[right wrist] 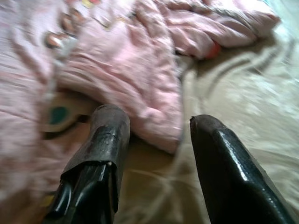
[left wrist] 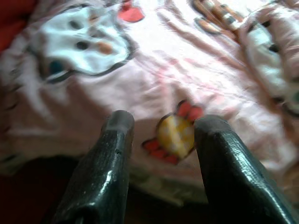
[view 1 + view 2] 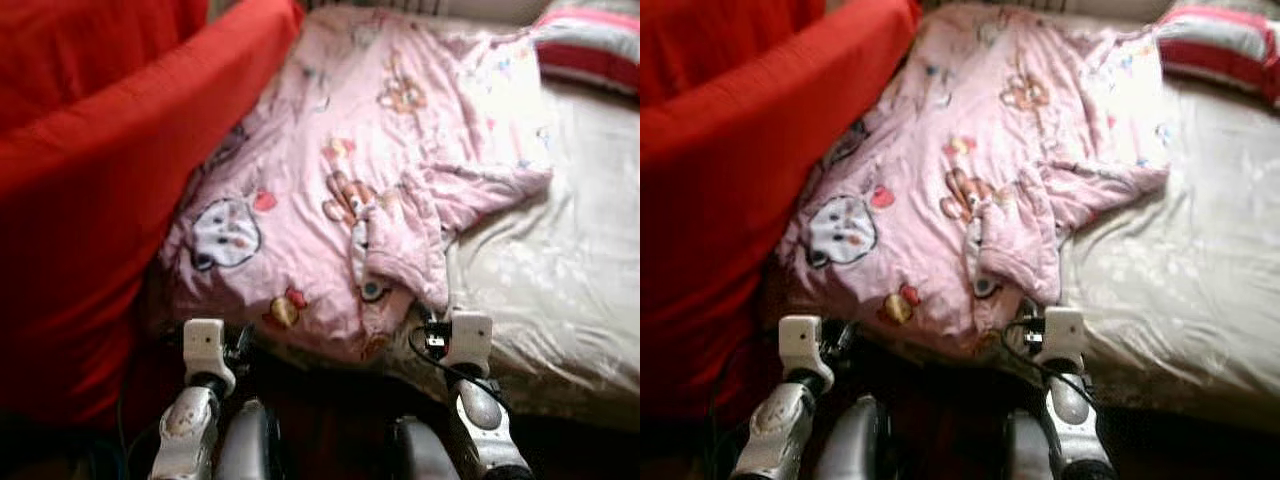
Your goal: Clean up the room
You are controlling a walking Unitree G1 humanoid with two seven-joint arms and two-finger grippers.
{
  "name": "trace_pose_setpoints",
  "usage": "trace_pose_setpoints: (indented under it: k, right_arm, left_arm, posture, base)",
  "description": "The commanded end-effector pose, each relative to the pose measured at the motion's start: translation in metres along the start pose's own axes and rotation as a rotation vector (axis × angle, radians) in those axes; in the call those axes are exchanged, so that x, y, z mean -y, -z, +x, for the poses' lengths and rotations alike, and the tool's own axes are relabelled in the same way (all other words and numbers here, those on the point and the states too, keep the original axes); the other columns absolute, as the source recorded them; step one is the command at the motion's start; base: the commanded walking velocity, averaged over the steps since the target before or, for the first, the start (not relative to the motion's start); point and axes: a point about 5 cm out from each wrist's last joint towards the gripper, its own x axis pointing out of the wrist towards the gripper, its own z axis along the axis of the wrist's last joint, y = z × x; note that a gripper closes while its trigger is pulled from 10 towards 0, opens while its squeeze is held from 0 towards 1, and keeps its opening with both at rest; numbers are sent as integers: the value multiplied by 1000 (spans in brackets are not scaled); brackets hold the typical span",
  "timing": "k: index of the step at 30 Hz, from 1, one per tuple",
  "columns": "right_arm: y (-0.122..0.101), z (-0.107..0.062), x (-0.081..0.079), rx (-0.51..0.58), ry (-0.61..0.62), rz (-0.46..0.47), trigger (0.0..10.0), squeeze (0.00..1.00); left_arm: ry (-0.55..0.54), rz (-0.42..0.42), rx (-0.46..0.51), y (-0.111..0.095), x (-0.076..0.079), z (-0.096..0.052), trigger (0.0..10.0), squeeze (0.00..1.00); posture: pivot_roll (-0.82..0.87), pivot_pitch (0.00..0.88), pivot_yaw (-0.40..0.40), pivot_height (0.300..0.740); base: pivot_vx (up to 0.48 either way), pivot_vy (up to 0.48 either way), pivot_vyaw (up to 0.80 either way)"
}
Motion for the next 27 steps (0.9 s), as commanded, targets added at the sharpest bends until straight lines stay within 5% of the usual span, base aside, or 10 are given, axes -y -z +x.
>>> trace_pose_setpoints:
  k: [1, 15, 21, 22, 23, 27]
  right_arm:
    - [3, -1, -2, -15, 2, 13, 10000, 0]
    - [2, 1, -1, -18, 14, 1, 10000, 0]
    - [10, 2, 7, -98, 15, -156, 10000, 0]
    - [11, 1, 7, -107, 8, -184, 10000, 839]
    - [12, 1, 8, -114, -10, -239, 10000, 1000]
    - [14, 2, 12, -141, -39, -370, 10000, 1000]
  left_arm:
    - [-14, -9, -19, 3, -4, -2, 10000, 0]
    - [-18, -6, -16, 3, -4, -3, 10000, 0]
    - [-18, -6, -13, 2, -4, -2, 10000, 0]
    - [-18, -6, -13, 1, -4, -2, 10000, 0]
    - [-18, -6, -14, 2, -4, -3, 10000, 0]
    - [-17, -7, -20, 3, -5, -3, 10000, 0]
  posture:
    - [-61, 226, 21, 638]
    - [-58, 233, 23, 638]
    - [-57, 238, 24, 638]
    - [-57, 238, 24, 638]
    - [-57, 238, 24, 638]
    - [-56, 243, 25, 638]
  base:
    - [300, 0, 0]
    - [296, 0, 0]
    - [0, 0, 0]
    - [0, 0, 0]
    - [0, 0, 0]
    - [0, 0, 0]
